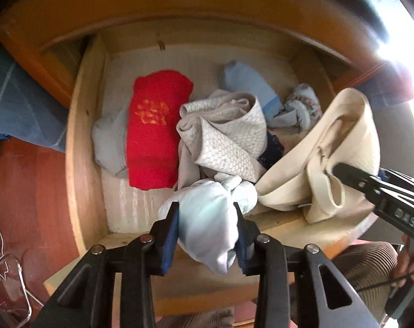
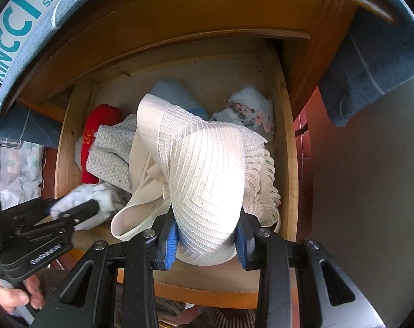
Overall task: Take underwear out of drawer
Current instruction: 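Lower the left tool and grasp the pale blue-white garment while the right tool holds the bra, then lift the pale garment with the left tool into the shoe box while the right tool holds the bra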
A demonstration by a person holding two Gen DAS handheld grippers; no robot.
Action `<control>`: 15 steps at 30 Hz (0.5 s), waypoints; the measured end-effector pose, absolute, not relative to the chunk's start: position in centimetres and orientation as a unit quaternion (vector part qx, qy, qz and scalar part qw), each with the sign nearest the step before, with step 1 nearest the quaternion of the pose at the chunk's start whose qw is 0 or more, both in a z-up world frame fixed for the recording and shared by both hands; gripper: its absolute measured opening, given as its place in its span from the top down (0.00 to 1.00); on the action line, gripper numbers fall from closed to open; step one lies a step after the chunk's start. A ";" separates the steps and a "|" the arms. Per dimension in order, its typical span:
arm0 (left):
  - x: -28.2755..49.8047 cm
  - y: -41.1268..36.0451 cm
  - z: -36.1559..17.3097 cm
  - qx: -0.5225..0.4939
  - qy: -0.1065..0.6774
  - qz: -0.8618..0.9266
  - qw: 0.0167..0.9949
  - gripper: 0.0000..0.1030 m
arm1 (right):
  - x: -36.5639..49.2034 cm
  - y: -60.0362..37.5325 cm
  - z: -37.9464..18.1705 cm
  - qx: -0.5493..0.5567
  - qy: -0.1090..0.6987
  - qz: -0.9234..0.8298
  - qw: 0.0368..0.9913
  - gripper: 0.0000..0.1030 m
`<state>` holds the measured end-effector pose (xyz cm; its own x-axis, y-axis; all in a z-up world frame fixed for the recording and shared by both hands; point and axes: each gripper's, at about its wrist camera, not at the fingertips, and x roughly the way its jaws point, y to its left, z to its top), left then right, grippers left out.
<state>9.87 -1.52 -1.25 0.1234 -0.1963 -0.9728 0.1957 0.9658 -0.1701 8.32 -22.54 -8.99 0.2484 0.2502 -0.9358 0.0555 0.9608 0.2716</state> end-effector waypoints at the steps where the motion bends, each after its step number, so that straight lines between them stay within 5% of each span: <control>1: 9.8 -1.3 -0.7 -0.001 0.644 -0.133 0.753 0.66 | 8.3 -22.5 -9.0 0.125 0.610 0.062 0.780 0.69; 15: 7.4 0.5 7.2 -0.017 0.572 -0.155 0.805 0.66 | 8.4 -22.5 -9.0 0.126 0.609 0.063 0.781 0.69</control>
<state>7.44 0.51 7.23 0.2977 -0.2682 -0.9162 0.2303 0.9515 -0.2038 8.35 -22.50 -9.01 0.2511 0.2516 -0.9347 0.0559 0.9603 0.2735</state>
